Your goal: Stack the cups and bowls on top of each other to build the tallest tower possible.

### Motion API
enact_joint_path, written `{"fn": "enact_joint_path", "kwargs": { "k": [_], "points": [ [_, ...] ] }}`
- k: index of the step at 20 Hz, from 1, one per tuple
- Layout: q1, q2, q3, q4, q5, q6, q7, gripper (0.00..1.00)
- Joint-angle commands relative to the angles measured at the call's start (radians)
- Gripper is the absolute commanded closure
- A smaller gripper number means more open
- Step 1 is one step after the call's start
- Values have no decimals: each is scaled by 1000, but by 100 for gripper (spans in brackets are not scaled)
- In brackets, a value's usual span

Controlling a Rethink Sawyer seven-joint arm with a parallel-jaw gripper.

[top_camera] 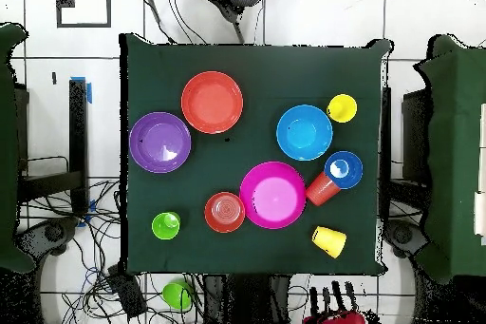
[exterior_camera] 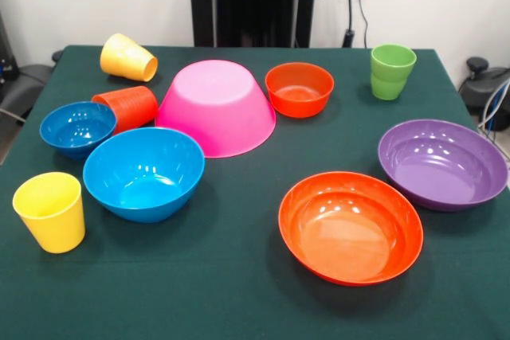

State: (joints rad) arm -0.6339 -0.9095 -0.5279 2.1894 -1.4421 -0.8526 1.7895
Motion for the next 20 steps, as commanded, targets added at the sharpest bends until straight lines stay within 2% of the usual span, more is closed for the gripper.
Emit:
{"fn": "enact_joint_path", "kwargs": {
  "k": [1,5,7,8,9,10,11,14,17,20],
  "points": [
    [133,121,142,114,20,157,-191,0],
    [315,102,116,53,-81,222,38,0],
    [459,97,67,-8,-179,239,234,0],
    [595,118,-10,-72,-270,223,406,0],
    [669,134,-63,-114,-316,193,498,0],
    [787,173,-164,-191,-393,120,634,0],
    [833,198,-214,-231,-422,79,685,0],
    [950,279,-372,-376,-517,-86,840,0],
    [987,309,-423,-467,-548,-155,920,0],
    [997,312,-421,-539,-549,-179,971,0]
  ]
}}
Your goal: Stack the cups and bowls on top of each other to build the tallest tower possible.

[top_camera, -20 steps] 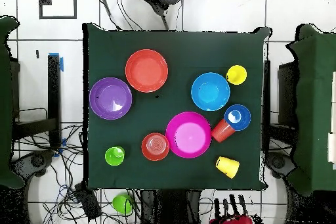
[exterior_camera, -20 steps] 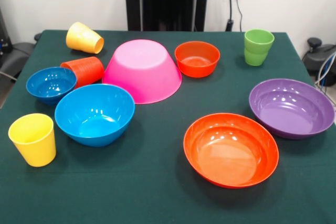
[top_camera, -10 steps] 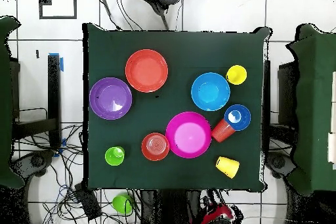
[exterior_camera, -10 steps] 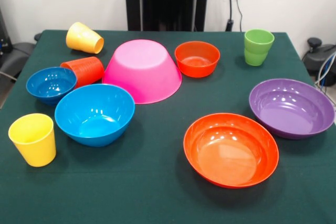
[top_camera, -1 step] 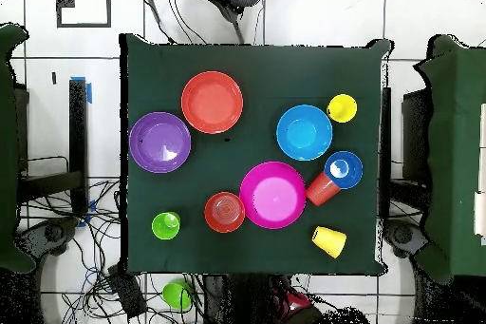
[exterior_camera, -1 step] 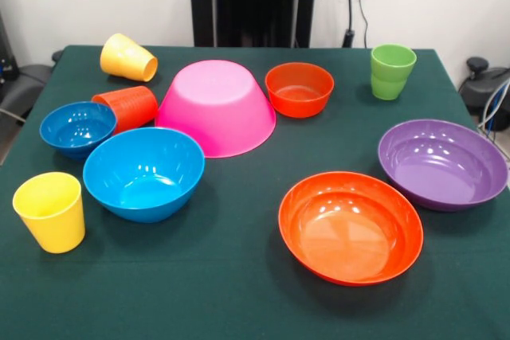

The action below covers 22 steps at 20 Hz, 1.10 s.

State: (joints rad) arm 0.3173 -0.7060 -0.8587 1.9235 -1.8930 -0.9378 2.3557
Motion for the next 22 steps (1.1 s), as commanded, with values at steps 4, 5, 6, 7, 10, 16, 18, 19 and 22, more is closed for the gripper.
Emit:
{"fn": "enact_joint_path", "kwargs": {
  "k": [4,5,6,7,10,16,18,19,22],
  "points": [
    [47,107,-62,-339,-83,-86,437,0],
    [47,105,-56,-347,-78,-85,444,0],
    [41,105,-46,-357,-74,-89,455,0],
    [40,111,-42,-363,-73,-84,460,0],
    [38,124,-33,-383,-62,-66,467,0],
    [18,176,-20,-449,-46,-56,490,0],
    [10,190,-18,-477,-43,-59,497,0],
    [5,199,-17,-493,-41,-56,499,0],
    [-13,224,-15,-547,-42,-69,516,0]
  ]
}}
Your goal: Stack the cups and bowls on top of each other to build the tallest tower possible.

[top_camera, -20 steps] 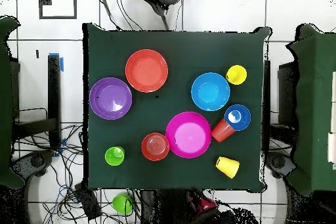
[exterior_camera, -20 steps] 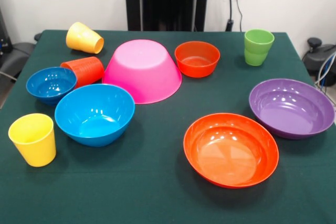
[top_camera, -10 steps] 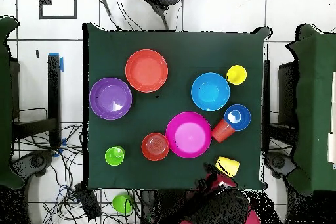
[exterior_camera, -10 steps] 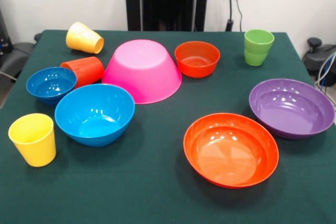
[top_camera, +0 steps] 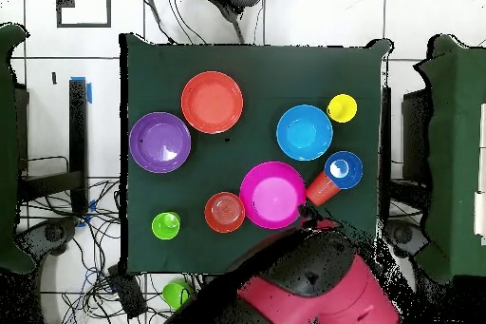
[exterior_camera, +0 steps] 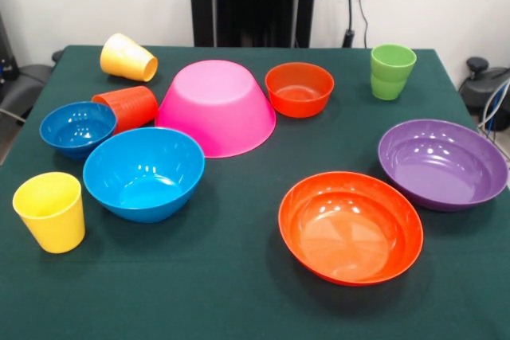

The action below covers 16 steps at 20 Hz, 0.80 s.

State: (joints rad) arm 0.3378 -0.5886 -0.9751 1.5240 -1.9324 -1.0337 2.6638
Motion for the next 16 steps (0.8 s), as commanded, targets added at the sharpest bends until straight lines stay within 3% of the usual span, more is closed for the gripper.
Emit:
{"fn": "enact_joint_path", "kwargs": {
  "k": [1,5,8,13,16],
  "points": [
    [-39,109,101,-160,-4,14,214,0],
    [-60,101,112,-188,22,-23,232,0],
    [-73,111,139,-172,75,30,199,0],
    [-76,251,133,-143,21,98,123,0],
    [-104,277,162,-122,41,125,63,0]
  ]
}}
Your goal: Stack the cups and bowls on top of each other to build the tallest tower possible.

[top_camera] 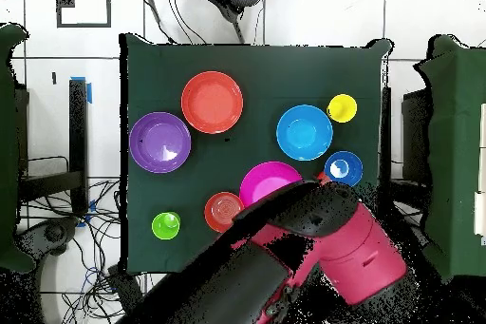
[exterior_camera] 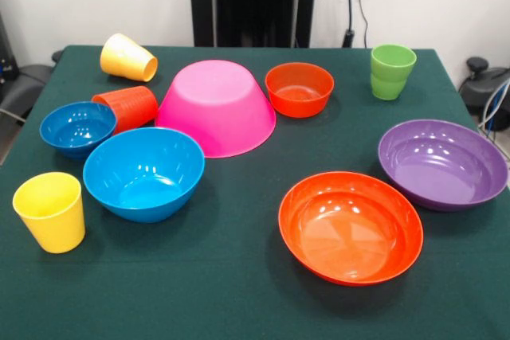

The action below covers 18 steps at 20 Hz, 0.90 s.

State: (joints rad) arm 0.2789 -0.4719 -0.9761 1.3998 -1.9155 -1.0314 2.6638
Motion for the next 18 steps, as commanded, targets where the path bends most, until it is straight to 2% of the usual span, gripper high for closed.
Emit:
{"fn": "enact_joint_path", "kwargs": {
  "k": [1,9,18],
  "points": [
    [-50,165,166,4,31,124,54,0],
    [-61,243,158,23,19,168,-14,0],
    [-101,314,212,40,76,270,-103,0]
  ]
}}
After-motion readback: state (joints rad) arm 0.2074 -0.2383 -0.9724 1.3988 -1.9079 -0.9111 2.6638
